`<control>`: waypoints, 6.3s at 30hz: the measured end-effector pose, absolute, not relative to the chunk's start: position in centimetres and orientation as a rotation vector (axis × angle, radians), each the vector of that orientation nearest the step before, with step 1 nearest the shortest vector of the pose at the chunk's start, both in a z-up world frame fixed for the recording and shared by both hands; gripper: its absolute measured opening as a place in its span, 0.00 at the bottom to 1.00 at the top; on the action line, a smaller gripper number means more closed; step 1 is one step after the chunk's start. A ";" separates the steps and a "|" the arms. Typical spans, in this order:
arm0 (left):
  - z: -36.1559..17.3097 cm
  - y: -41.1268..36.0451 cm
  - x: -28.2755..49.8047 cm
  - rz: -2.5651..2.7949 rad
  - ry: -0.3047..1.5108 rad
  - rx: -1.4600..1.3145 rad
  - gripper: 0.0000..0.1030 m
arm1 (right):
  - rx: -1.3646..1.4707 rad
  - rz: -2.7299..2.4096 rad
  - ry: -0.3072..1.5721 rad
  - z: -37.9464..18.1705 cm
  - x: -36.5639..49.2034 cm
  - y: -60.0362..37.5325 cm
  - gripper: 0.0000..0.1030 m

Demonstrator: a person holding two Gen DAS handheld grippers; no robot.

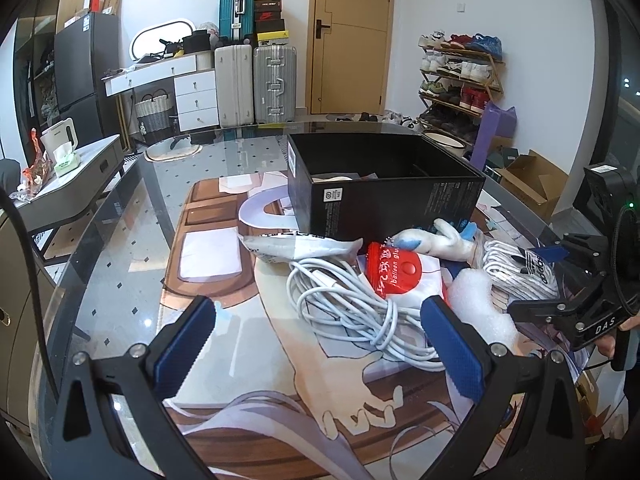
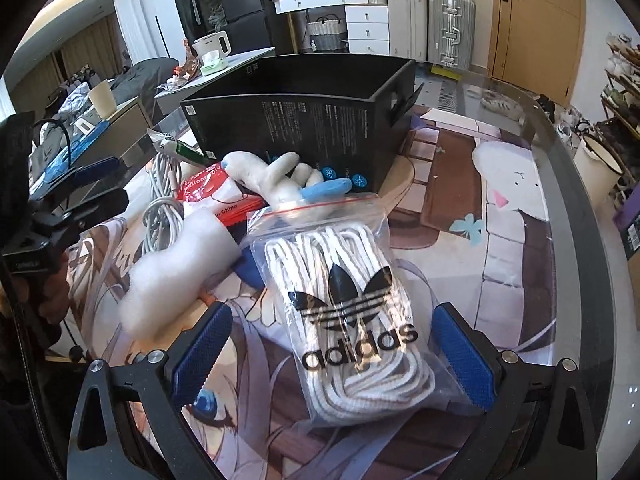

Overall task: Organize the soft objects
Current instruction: 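Move right gripper to adidas bag of laces while left gripper moves to white cable bundle, then grasp and lift adidas bag with right gripper while left gripper grasps white cable bundle, then carry adidas bag with right gripper while left gripper carries cable bundle over black box, then release adidas bag into black box while left gripper releases cable bundle inside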

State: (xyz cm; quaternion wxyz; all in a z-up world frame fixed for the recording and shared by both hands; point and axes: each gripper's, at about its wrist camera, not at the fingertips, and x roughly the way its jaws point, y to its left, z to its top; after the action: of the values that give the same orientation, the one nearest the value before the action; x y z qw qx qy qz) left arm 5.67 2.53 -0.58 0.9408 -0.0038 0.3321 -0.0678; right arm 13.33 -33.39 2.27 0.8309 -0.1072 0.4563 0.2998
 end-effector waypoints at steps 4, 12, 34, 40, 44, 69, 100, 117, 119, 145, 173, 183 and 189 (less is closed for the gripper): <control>-0.7 2.3 5.8 -0.146 0.696 -0.021 1.00 | -0.265 0.617 0.943 2.2 12.6 -32.9 0.90; -1.4 2.0 6.2 -0.140 0.746 -0.021 1.00 | -0.254 0.594 0.912 2.5 11.1 -32.9 0.66; -1.9 1.3 8.6 -0.207 0.852 0.135 1.00 | -0.239 0.621 0.893 2.7 10.2 -33.0 0.48; -2.1 1.2 9.3 -0.218 0.876 0.140 1.00 | -0.243 0.625 0.894 2.7 10.2 -32.9 0.48; -2.3 1.5 9.6 -0.243 0.885 0.116 1.00 | -0.247 0.629 0.894 2.7 10.2 -32.8 0.48; -0.7 2.7 5.8 -0.295 0.791 0.009 0.61 | -0.237 0.640 0.854 3.5 9.8 -32.9 0.48; 4.7 3.3 7.9 -0.229 0.614 -0.074 0.62 | -0.206 0.612 0.684 9.5 10.6 -32.1 0.48; 5.2 3.1 12.5 -0.185 0.580 -0.101 0.62 | -0.193 0.618 0.618 11.6 14.3 -30.0 0.48; 5.4 3.2 12.9 -0.181 0.573 -0.105 0.62 | -0.189 0.620 0.616 11.6 14.7 -29.8 0.48; 3.9 1.3 16.8 -0.195 0.623 -0.055 0.62 | -0.239 0.591 0.727 10.3 21.0 -27.8 0.48; 2.8 0.4 18.0 -0.186 0.659 0.007 0.62 | -0.282 0.651 0.871 8.4 25.9 -25.7 0.48; 2.8 0.1 17.9 -0.182 0.650 0.050 0.62 | -0.282 0.684 0.869 7.6 26.4 -24.8 0.49; 2.9 0.5 17.8 -0.195 0.659 0.039 0.63 | -0.278 0.687 0.818 8.1 25.6 -25.4 0.60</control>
State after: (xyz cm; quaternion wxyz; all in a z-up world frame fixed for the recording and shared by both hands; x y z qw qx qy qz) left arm 17.76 0.51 2.89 0.9414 0.0193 0.3229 -0.0954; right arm 25.57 -25.44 8.07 0.8515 -0.1320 0.3884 0.3266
